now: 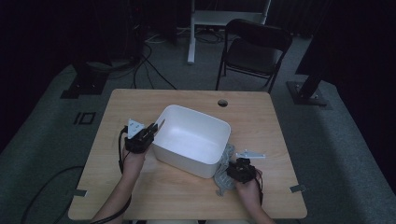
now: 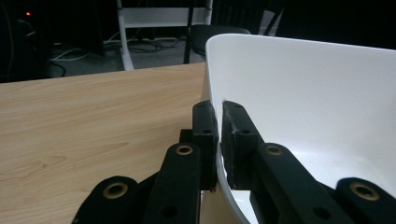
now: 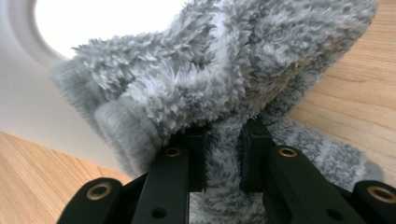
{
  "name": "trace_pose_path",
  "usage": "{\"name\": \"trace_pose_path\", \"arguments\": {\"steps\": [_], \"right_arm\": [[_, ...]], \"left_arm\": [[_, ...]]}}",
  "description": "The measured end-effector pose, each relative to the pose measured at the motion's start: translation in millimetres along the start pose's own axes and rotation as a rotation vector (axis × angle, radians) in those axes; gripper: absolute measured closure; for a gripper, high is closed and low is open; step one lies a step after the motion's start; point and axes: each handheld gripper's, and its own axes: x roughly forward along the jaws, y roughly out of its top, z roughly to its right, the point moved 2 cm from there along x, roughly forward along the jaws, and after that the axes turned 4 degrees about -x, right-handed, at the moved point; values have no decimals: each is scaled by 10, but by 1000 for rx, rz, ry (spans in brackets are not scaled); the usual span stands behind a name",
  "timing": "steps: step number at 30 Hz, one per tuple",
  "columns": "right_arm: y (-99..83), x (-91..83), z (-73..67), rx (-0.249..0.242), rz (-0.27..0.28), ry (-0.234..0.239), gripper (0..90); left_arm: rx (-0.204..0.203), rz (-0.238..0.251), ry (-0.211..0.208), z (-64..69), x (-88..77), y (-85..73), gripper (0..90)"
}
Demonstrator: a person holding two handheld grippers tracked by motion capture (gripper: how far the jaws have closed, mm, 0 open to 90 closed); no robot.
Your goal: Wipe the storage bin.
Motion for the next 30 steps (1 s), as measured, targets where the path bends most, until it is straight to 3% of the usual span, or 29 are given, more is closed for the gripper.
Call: {"name": "trace_pose_path", "arguments": {"steps": [5,9,15,17,19,22,30], "right_arm": [[30,-115,-5,1,32,5,761],[153,-445,-114,-31,136,27,760],[273,-856,-420,-94,280,82,760],[284,-867,-525,-119,285,89,760],[268,-798,-588,-153,268,62,760],[261,-748,-583,-140,276,42,762],[237,-731,-593,-170,284,8,764]], "left_arm": [[-10,9,6,2,-2,-7,842],[-14,10,6,1,1,-5,842],[-17,10,4,1,0,-7,842],[-14,9,5,4,-1,-7,843],[-16,10,3,3,0,-7,843],[-8,5,5,5,-4,-6,843],[-3,3,-7,-3,-5,-5,841]]}}
